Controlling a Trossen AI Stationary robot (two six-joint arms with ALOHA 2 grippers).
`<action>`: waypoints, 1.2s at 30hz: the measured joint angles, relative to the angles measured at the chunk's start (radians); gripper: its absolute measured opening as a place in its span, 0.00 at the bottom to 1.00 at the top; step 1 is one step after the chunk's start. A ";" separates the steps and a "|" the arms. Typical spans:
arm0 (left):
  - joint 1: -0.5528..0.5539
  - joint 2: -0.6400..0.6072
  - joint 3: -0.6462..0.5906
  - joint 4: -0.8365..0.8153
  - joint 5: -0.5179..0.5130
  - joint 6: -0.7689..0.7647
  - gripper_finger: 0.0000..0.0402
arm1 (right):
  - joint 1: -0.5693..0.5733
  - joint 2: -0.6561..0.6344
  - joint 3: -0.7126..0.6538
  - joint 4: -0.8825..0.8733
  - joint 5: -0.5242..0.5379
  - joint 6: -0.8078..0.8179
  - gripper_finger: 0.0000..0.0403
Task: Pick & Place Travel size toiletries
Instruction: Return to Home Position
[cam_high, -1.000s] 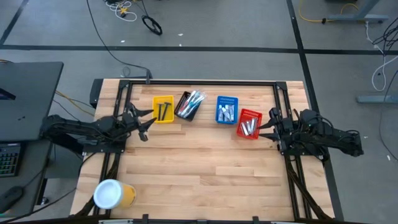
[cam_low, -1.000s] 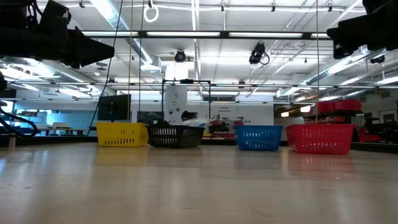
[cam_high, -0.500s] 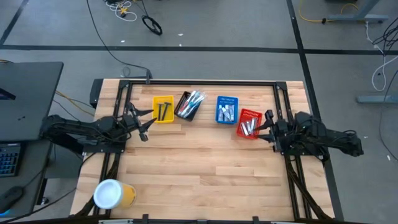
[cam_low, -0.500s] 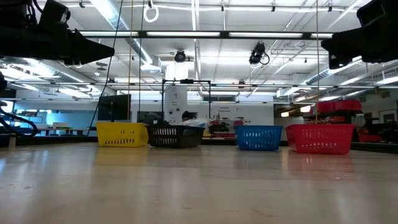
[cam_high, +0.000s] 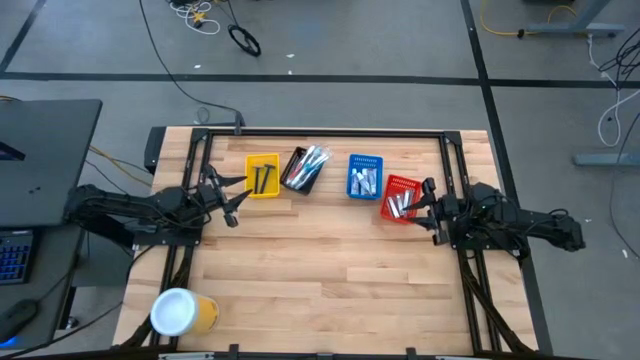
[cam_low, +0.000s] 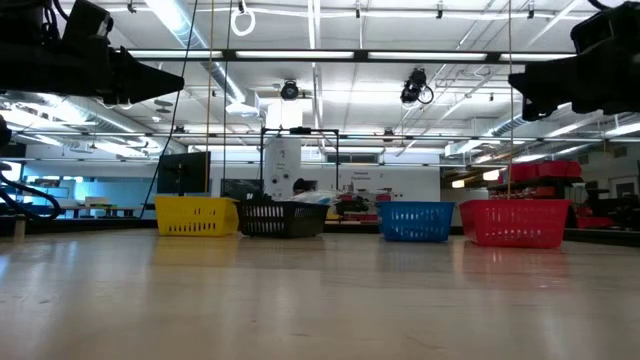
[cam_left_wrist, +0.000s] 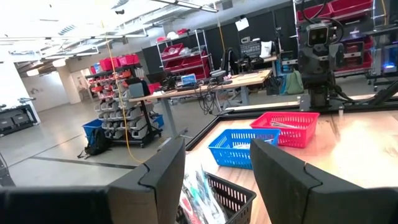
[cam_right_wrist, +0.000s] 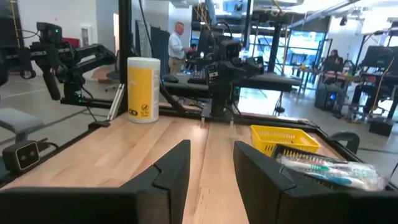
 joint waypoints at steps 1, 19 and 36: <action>0.000 0.000 0.000 0.000 0.000 0.002 0.47 | 0.000 0.006 0.000 0.005 0.000 0.000 0.32; 0.000 0.000 0.000 0.000 0.001 0.004 0.47 | 0.001 0.067 0.000 0.006 -0.009 0.039 0.32; 0.000 0.000 0.000 0.000 0.001 0.004 0.47 | 0.001 0.067 0.000 0.012 -0.008 0.035 0.32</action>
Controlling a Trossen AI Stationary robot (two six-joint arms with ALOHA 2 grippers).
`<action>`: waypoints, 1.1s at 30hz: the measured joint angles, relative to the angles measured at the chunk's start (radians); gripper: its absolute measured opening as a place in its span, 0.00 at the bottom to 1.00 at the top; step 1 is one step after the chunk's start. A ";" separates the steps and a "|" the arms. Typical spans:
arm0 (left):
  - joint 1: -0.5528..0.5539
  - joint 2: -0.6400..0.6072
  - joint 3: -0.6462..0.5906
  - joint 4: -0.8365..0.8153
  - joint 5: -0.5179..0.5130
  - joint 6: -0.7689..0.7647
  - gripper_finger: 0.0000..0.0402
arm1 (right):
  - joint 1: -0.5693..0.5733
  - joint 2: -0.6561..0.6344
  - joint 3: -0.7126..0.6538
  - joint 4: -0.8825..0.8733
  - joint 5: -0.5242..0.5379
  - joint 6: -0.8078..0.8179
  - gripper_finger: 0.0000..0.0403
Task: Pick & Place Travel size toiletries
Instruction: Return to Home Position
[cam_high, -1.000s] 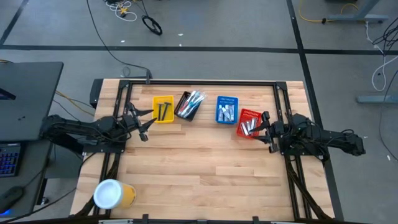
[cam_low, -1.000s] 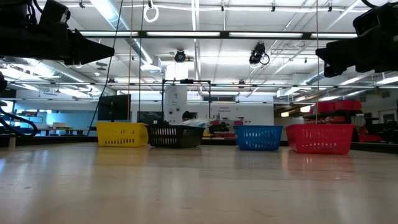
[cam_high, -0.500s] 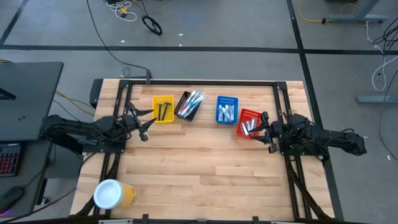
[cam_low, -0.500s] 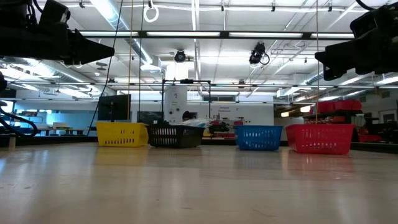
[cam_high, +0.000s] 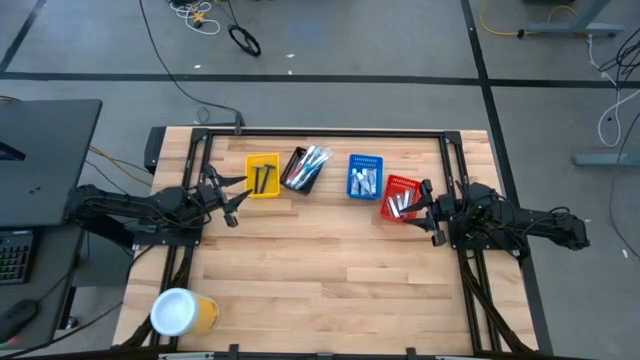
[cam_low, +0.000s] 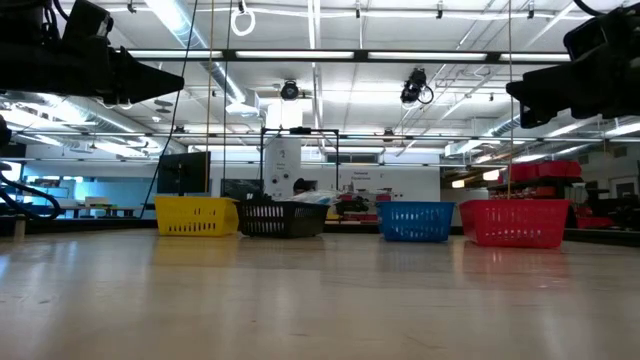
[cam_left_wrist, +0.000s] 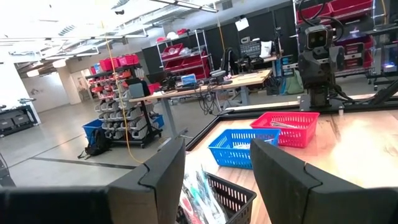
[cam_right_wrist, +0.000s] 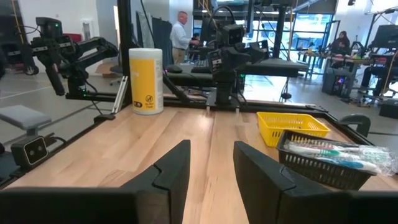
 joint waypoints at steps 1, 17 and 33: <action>0.000 0.000 0.000 0.000 0.000 -0.001 0.47 | 0.000 0.000 0.000 0.003 0.000 0.000 0.32; 0.000 0.000 0.000 0.000 0.000 0.000 0.47 | 0.000 0.000 0.000 0.005 0.000 0.000 0.32; 0.000 -0.093 0.000 0.003 -0.001 -0.002 0.47 | 0.000 0.000 0.000 -0.002 0.000 0.061 0.32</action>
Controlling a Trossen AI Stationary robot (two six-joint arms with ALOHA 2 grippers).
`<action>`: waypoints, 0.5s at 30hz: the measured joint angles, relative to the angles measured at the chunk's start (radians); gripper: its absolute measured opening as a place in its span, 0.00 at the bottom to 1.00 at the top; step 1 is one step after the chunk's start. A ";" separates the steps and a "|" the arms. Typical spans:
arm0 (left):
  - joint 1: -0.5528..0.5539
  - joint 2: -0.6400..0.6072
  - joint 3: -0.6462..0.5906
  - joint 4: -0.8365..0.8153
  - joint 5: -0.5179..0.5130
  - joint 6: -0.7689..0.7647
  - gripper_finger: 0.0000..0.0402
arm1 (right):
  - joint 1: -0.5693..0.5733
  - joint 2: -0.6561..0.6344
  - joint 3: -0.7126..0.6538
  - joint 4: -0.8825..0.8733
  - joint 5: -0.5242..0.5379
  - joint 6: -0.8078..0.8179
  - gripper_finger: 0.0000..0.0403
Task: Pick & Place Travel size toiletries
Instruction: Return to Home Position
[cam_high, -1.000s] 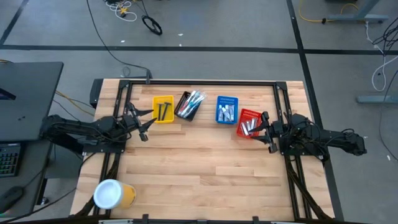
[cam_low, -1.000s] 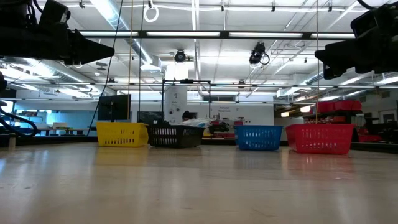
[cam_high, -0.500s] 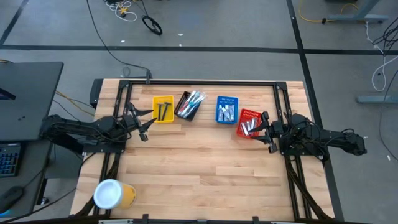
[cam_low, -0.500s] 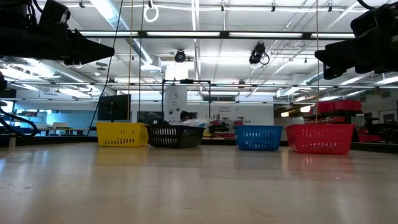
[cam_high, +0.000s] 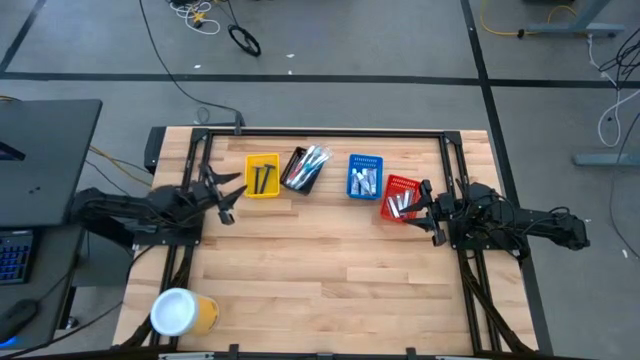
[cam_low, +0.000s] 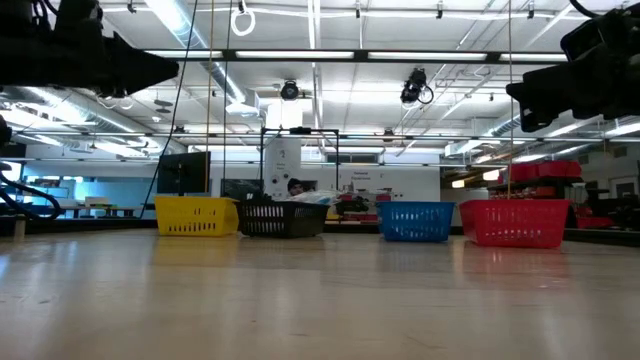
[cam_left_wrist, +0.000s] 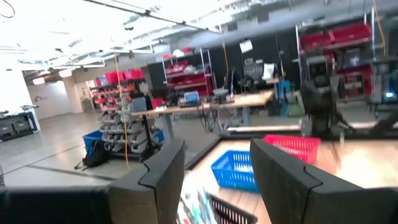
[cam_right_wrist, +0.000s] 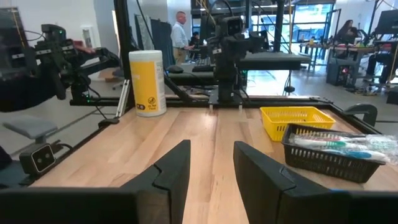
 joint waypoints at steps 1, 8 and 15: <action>0.000 -0.016 0.000 -0.004 0.000 -0.002 0.47 | 0.000 0.000 0.000 0.000 0.000 0.002 0.32; 0.000 -0.112 0.000 -0.002 0.000 0.001 0.47 | 0.000 0.000 0.000 0.000 0.000 -0.004 0.32; 0.000 -0.116 0.000 -0.013 0.001 -0.002 0.47 | 0.000 0.005 0.000 -0.006 -0.001 -0.035 0.32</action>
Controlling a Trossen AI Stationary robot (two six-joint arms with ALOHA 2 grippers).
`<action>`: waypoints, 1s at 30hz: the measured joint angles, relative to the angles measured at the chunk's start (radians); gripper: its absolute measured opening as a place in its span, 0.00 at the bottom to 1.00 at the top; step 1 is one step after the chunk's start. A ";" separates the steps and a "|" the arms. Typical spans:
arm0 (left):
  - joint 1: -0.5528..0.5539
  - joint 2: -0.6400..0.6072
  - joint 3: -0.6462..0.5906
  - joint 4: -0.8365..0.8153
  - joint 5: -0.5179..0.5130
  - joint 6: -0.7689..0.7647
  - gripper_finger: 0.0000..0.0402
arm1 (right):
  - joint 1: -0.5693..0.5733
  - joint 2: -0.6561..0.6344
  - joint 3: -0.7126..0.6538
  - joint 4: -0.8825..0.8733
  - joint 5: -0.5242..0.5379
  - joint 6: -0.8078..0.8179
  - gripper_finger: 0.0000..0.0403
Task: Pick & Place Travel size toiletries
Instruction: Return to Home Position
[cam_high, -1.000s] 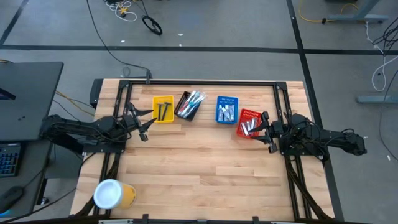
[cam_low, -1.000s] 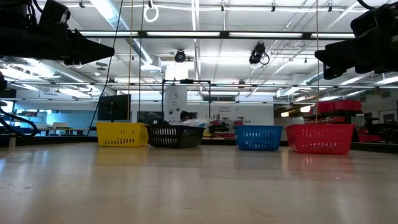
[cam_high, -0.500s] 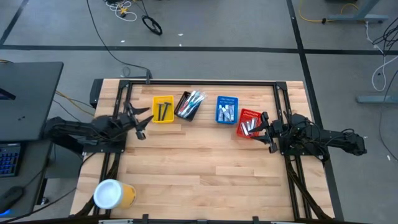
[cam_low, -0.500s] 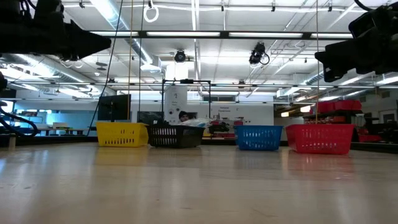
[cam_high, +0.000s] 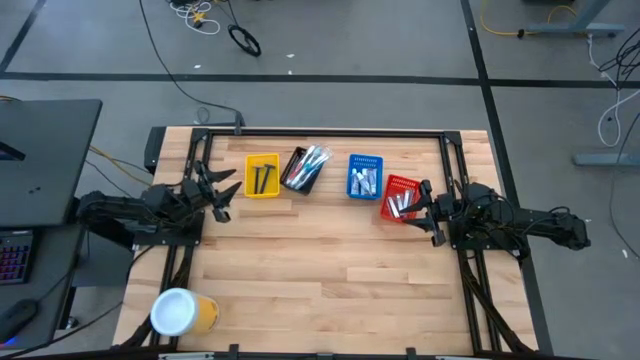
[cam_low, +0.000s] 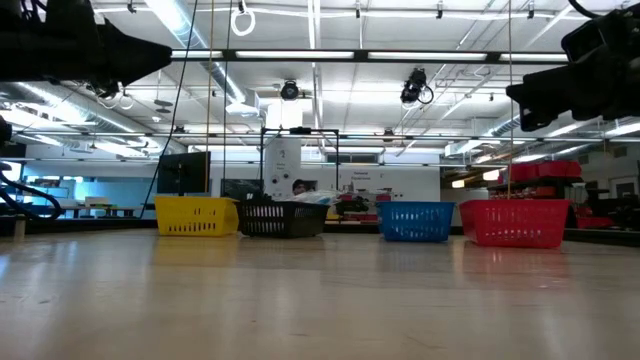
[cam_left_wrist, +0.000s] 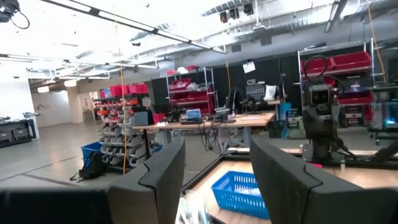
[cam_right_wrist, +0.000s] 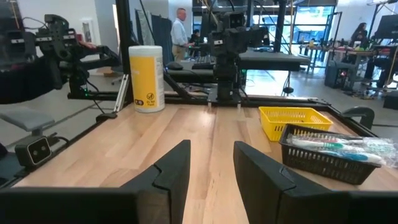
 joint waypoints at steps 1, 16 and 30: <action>0.000 0.000 0.000 0.002 0.000 0.002 0.47 | 0.000 0.004 0.000 0.000 0.000 -0.002 0.32; 0.000 0.002 0.000 0.010 0.000 0.001 0.47 | 0.000 0.082 0.000 0.000 0.000 -0.026 0.32; 0.000 0.002 0.000 -0.019 0.034 -0.187 0.47 | 0.000 0.100 0.000 0.040 -0.001 -0.064 0.32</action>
